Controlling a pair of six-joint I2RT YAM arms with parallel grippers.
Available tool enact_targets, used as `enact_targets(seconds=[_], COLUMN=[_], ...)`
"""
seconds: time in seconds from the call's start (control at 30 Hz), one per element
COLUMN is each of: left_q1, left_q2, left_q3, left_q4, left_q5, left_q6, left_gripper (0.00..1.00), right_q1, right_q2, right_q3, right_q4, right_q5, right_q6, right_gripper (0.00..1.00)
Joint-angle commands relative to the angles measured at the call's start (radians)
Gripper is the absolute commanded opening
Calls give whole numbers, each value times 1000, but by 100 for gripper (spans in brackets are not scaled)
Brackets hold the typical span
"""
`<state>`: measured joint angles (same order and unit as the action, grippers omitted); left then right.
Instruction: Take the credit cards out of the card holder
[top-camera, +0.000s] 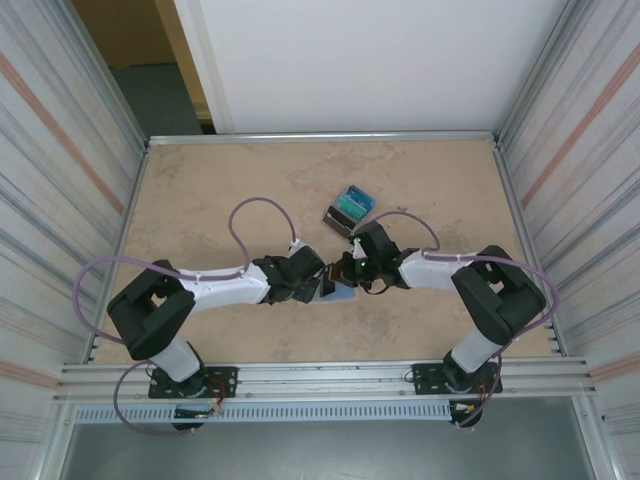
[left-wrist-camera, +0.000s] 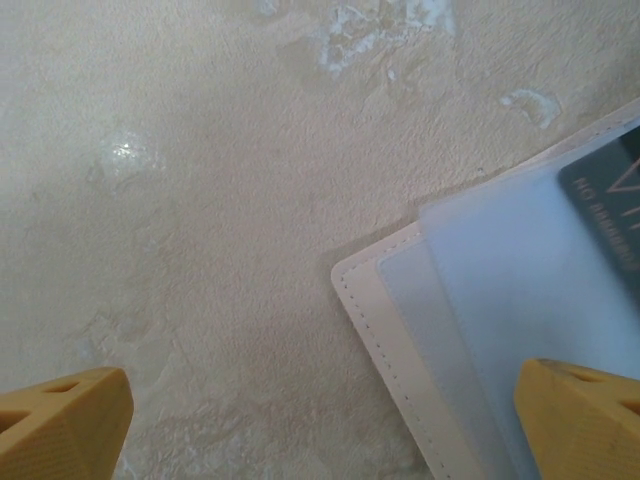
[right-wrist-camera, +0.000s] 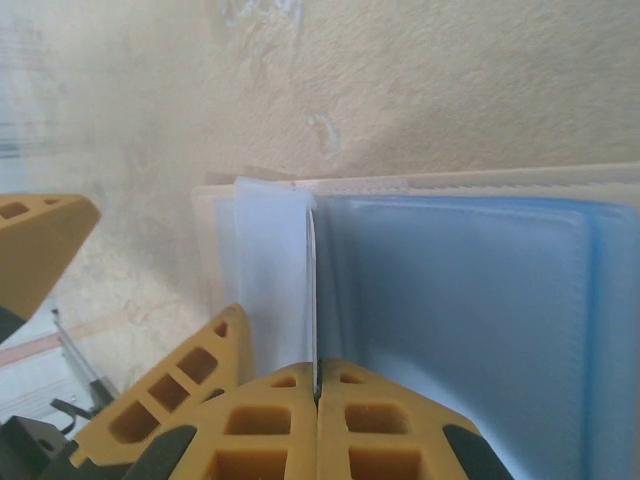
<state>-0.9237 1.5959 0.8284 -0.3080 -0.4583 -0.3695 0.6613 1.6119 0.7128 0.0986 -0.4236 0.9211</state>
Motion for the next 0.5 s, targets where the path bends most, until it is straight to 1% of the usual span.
enact_targets(seconds=[0.0, 0.17, 0.47], left_q1=[9, 15, 16], left_q2=[-31, -54, -87], left_q3=[-2, -6, -4], left_q4=[-31, -37, -39], left_q5=[-39, -42, -28], left_q6=[7, 12, 5], left_gripper=[99, 99, 99], right_q1=[5, 5, 8], right_q2=[-50, -110, -212], right_q3=[28, 42, 69], right_q4=[-171, -260, -340], right_q5=[88, 144, 177], right_q6=[-64, -96, -140], right_gripper=[0, 0, 0])
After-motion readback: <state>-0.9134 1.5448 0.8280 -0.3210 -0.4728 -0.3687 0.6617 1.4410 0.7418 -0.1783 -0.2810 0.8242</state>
